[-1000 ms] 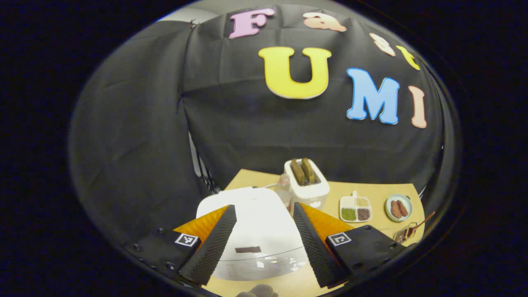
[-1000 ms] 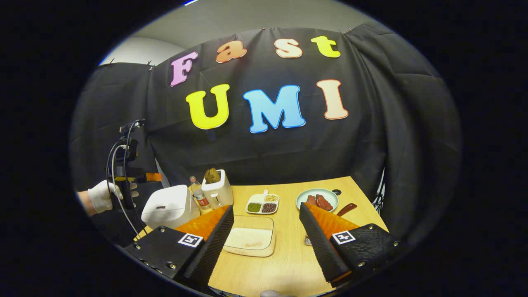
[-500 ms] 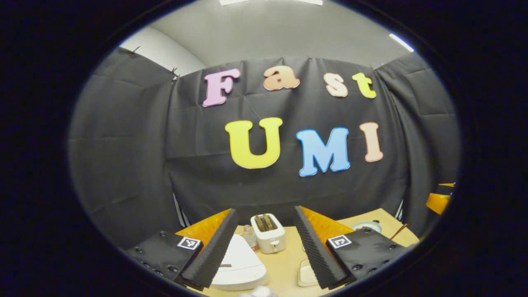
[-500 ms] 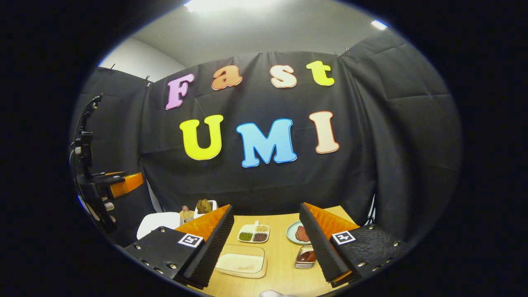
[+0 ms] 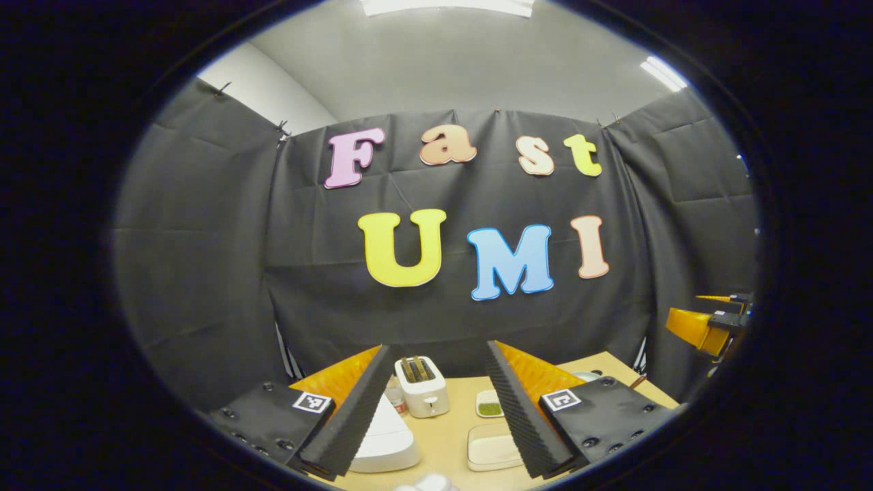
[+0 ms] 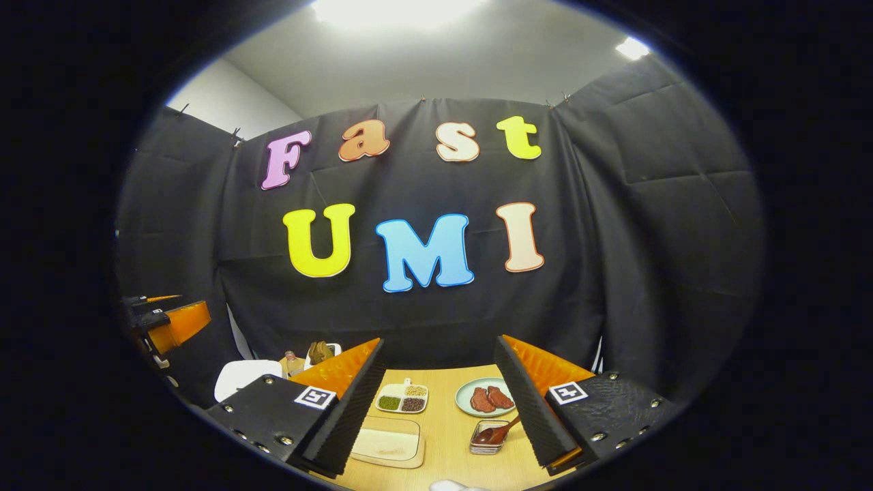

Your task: Close the left gripper, press the button to open the rice cooker; take a wooden spoon from the chopstick holder with the right hand, scoop a spoonful of rice and pour it into the rice cooker, then put the wooden spoon back into the chopstick holder.

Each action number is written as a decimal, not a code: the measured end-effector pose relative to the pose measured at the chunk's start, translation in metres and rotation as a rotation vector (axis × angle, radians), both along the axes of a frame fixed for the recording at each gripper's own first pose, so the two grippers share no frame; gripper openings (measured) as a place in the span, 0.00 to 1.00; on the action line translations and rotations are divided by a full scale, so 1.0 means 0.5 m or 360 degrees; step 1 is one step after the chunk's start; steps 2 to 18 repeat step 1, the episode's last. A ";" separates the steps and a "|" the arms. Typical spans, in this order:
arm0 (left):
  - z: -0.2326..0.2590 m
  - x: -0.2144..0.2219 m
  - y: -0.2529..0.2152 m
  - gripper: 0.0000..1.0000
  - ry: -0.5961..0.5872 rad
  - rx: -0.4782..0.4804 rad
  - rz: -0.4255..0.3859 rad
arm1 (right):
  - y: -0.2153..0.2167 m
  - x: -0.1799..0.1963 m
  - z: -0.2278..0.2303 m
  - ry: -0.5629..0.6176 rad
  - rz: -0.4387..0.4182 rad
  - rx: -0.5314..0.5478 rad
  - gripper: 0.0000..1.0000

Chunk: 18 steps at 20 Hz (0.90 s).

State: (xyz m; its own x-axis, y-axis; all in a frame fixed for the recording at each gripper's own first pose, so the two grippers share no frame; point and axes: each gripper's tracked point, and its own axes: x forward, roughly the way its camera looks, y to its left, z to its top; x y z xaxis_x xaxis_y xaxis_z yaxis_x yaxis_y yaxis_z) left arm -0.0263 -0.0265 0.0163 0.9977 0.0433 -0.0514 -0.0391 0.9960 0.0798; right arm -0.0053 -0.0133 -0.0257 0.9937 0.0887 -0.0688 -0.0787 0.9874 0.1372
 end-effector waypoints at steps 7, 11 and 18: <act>0.000 -0.002 0.000 0.96 0.0000 -0.0008 -0.0005 | 0.002 -0.002 0.003 -0.0007 0.0003 -0.0007 0.98; 0.000 -0.002 0.000 0.96 0.0000 -0.0008 -0.0005 | 0.002 -0.002 0.003 -0.0007 0.0003 -0.0007 0.98; 0.000 -0.002 0.000 0.96 0.0000 -0.0008 -0.0005 | 0.002 -0.002 0.003 -0.0007 0.0003 -0.0007 0.98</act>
